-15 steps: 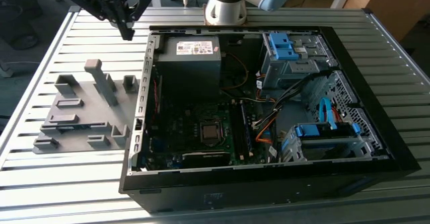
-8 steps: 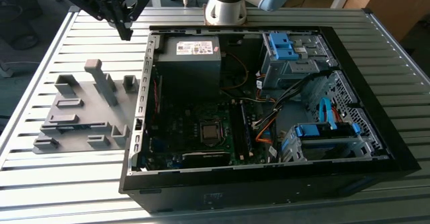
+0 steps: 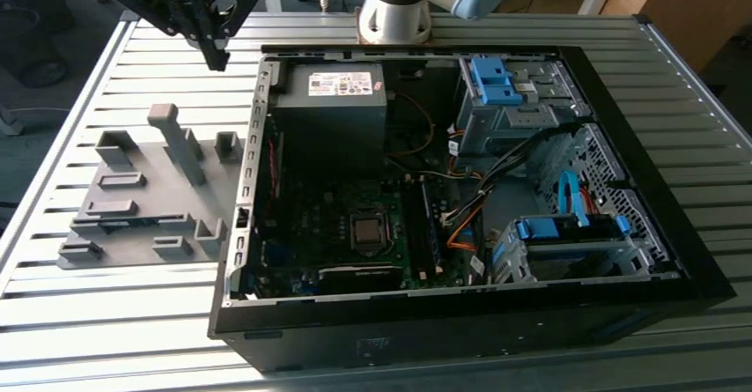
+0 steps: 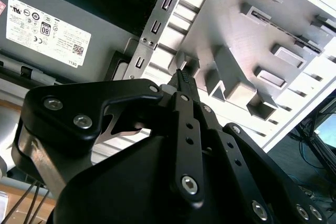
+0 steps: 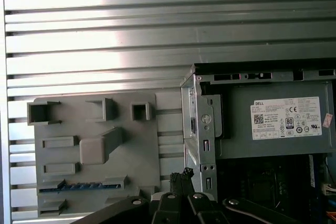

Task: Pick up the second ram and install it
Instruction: 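Reach for the second ram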

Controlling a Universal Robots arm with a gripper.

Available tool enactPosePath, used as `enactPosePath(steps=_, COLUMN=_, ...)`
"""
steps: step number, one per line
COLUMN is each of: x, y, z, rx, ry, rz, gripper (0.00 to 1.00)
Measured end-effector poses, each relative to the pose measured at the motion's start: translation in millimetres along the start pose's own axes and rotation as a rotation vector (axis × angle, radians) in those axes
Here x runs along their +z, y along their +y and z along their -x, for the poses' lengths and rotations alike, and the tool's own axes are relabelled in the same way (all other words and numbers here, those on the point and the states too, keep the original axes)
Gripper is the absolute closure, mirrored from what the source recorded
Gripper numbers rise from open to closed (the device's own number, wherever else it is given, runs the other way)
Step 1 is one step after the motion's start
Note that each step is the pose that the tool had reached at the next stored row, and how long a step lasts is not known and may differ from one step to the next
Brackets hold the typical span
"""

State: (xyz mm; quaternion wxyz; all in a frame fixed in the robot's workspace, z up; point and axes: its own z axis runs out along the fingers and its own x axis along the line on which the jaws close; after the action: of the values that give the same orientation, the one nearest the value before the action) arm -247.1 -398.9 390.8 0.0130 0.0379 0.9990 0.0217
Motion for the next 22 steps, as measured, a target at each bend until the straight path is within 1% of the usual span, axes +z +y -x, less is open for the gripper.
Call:
enactPosePath(steps=13, x=-0.1, y=-0.3, z=-3.5, rx=0.000, ry=0.0000, rz=0.0000, gripper=0.89)
enactPosePath(steps=22, x=-0.1, y=-0.6, z=-7.5, rx=0.000, ry=0.0000, rz=0.0000, gripper=0.89)
